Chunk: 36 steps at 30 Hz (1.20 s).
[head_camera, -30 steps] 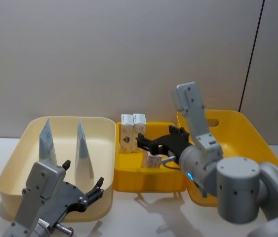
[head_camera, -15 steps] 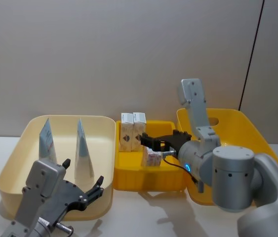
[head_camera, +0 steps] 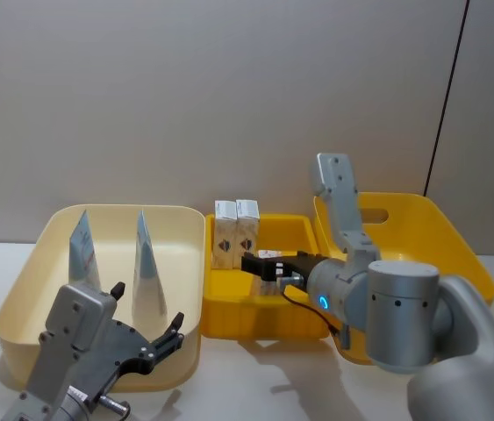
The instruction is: Bimanual collaborative sorting of washing and personal care products
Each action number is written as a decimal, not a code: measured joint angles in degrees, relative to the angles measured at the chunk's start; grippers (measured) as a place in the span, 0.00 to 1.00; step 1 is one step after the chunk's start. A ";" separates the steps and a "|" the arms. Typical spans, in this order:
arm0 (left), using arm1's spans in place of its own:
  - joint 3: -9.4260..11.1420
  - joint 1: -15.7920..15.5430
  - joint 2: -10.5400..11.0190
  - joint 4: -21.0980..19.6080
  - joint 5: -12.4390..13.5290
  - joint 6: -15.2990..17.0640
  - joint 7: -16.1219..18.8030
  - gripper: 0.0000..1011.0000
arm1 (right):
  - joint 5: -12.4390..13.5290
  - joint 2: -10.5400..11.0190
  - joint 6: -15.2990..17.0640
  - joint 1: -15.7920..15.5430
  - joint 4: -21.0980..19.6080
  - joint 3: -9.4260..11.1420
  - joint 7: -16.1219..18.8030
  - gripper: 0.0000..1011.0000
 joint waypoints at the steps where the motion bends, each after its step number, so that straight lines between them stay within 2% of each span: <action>1: 0.00 0.01 0.00 0.00 0.00 0.00 0.00 0.99 | 0.01 -0.09 0.06 0.07 0.20 0.03 0.04 0.99; 10: 0.00 0.00 0.00 0.00 0.00 0.00 0.00 0.99 | -0.38 -0.94 0.03 1.06 2.78 -0.19 0.26 0.99; 20: 0.00 0.00 0.00 0.00 0.00 0.00 0.00 0.99 | -2.59 -1.31 -0.71 2.22 5.12 -1.88 0.03 0.99; 36: 0.00 0.00 0.00 0.00 0.00 0.00 0.00 0.99 | -5.37 -1.51 -1.08 2.22 5.98 -3.09 -1.67 0.99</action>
